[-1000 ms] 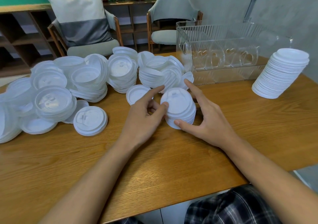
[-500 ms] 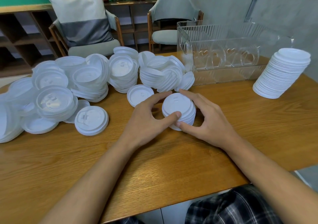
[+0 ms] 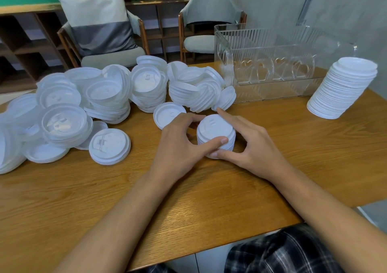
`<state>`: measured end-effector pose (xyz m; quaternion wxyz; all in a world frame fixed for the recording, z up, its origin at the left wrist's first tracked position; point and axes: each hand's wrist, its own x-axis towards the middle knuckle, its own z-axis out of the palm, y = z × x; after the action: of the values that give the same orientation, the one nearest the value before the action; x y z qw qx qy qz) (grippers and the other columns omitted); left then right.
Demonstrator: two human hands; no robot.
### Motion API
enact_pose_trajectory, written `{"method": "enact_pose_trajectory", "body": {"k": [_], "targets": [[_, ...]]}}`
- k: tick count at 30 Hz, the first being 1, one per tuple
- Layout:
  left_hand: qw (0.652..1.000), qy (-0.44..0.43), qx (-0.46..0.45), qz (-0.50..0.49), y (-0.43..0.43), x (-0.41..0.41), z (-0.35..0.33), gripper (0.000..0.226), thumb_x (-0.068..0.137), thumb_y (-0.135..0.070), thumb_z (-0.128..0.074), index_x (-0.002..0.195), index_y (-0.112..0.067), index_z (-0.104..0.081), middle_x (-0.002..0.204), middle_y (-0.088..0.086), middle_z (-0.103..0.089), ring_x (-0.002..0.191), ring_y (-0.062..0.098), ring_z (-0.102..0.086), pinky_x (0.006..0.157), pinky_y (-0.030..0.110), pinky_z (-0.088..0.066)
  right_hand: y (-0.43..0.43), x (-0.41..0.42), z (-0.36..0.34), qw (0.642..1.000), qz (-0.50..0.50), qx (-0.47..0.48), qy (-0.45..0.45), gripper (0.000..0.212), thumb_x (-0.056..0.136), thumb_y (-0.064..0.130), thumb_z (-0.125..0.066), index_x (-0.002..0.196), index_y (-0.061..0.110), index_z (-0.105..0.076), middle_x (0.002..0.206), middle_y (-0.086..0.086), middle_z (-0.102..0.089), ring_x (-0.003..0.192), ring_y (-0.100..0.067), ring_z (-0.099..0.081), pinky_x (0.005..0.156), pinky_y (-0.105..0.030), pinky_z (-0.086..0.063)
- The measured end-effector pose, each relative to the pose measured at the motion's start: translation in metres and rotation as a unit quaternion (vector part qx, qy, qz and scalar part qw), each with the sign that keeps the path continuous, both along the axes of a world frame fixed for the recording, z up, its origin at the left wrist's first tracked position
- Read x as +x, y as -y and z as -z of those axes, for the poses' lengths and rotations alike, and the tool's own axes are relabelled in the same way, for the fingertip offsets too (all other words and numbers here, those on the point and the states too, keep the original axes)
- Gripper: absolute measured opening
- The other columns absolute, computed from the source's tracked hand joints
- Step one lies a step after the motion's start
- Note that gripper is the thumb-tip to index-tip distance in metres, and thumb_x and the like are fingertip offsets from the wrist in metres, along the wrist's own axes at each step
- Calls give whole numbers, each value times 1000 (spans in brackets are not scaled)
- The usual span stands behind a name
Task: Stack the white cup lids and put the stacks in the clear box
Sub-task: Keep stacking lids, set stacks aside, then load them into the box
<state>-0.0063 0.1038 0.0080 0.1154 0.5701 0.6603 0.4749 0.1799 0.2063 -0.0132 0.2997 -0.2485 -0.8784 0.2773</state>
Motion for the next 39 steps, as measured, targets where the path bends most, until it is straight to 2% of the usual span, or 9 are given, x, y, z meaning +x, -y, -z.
{"method": "enact_pose_trajectory", "body": {"k": [5, 9, 15, 20, 29, 31, 33, 35, 39], "targets": [[1000, -17, -6, 9, -1, -3, 4, 63, 71, -65, -86, 120, -28, -70, 112, -17, -69, 108, 0, -61, 88, 19, -49, 0, 1, 0, 1000, 6, -2, 1, 98, 78, 65, -78, 160, 30, -39, 143, 12, -59, 134, -7, -53, 111, -39, -47], [998, -57, -2, 16, 1, -12, 3, 56, 86, -74, -61, 121, -32, -72, 110, -20, -66, 109, 0, -61, 90, 23, -49, 1, 0, 0, 1000, 17, 1, 1, 95, 79, 66, -79, 159, 31, -41, 141, 12, -60, 132, -7, -54, 110, -38, -48], [980, -178, -1, -94, 1, -38, 4, 42, 95, -36, -70, 134, -20, -69, 121, -2, -72, 114, 20, -64, 98, 40, -48, 5, -1, -3, 1000, 26, -5, 2, 94, 78, 60, -82, 159, 32, -42, 140, 13, -60, 133, -5, -53, 111, -32, -46], [969, -228, -32, -88, 0, -44, 8, 35, 92, -10, -74, 127, -16, -73, 107, 2, -79, 99, 24, -73, 88, 49, -56, 6, 1, -5, 999, 28, -9, 11, 95, 78, 63, -80, 159, 35, -40, 140, 15, -59, 134, -4, -51, 112, -35, -46], [976, -200, 3, -86, -1, -46, 6, 39, 88, -2, -78, 124, -17, -72, 98, -1, -74, 93, 20, -68, 85, 48, -56, 5, 1, -5, 1000, 25, -13, 8, 94, 78, 63, -80, 159, 36, -40, 142, 15, -58, 136, -5, -50, 113, -38, -45], [980, -176, 23, -86, 1, -43, 3, 39, 87, -5, -81, 122, -18, -73, 98, -3, -72, 92, 14, -66, 88, 38, -55, 4, 1, -4, 1000, 23, -11, 9, 94, 79, 66, -79, 159, 35, -40, 144, 16, -56, 137, -4, -49, 114, -36, -44], [987, -129, 46, -79, 3, -39, -2, 39, 87, -9, -82, 123, -21, -73, 95, -9, -68, 89, 3, -60, 87, 15, -47, 4, 1, -4, 1000, 20, -8, 7, 95, 79, 68, -77, 159, 33, -41, 148, 16, -54, 140, -4, -47, 115, -36, -44], [990, -97, 65, -77, 3, -35, -6, 42, 89, -13, -81, 128, -23, -69, 93, -14, -64, 87, -3, -59, 82, 6, -41, 4, 0, -3, 1000, 19, -1, 0, 93, 80, 66, -78, 158, 30, -42, 151, 15, -52, 141, -4, -46, 116, -37, -44], [988, -46, 117, -85, 4, -30, -10, 36, 93, -14, -75, 127, -21, -65, 95, -15, -66, 91, 2, -63, 77, 17, -51, 4, 0, -2, 1000, 22, 19, -13, 86, 84, 57, -80, 156, 23, -46, 151, 12, -53, 141, -2, -46, 116, -29, -42]]}}
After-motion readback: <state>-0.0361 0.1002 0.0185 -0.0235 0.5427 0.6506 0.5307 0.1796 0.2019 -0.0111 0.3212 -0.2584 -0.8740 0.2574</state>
